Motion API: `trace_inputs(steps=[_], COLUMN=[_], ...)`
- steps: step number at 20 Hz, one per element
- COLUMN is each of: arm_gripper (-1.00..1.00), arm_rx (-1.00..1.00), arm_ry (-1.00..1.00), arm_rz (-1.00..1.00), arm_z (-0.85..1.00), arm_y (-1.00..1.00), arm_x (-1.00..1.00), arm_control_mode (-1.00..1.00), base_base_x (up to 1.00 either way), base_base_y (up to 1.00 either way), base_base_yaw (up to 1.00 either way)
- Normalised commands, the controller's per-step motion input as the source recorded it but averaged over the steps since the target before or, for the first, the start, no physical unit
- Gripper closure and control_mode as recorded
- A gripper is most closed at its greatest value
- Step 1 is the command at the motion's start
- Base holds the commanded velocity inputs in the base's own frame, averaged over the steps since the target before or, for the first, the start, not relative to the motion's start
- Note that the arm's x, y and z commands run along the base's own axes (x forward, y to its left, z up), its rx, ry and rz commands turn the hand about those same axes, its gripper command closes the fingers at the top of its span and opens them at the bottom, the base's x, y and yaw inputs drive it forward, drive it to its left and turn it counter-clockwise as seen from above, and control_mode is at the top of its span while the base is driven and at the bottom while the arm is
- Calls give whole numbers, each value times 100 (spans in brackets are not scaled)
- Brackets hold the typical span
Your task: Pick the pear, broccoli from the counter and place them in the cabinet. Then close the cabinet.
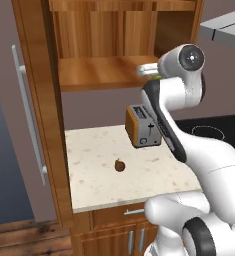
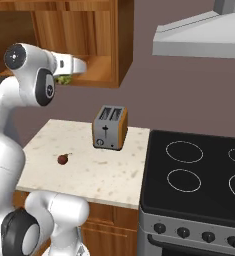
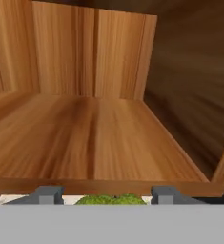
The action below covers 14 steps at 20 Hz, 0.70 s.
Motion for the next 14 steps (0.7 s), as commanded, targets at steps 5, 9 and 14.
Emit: trace_inputs(steps=[5, 9, 14], arm_gripper=[100, 100, 100], arm_rx=[6, 3, 0], arm_ry=[4, 9, 10], arm_rz=[-9, -7, -7], arm_z=[9, 12, 0], arm_y=[0, 0, 0], arm_x=[93, 95, 97], arm_control_mode=[-100, -100, -100], base_base_x=[0, 0, 0], base_base_y=[0, 0, 0], base_base_yaw=[0, 0, 0])
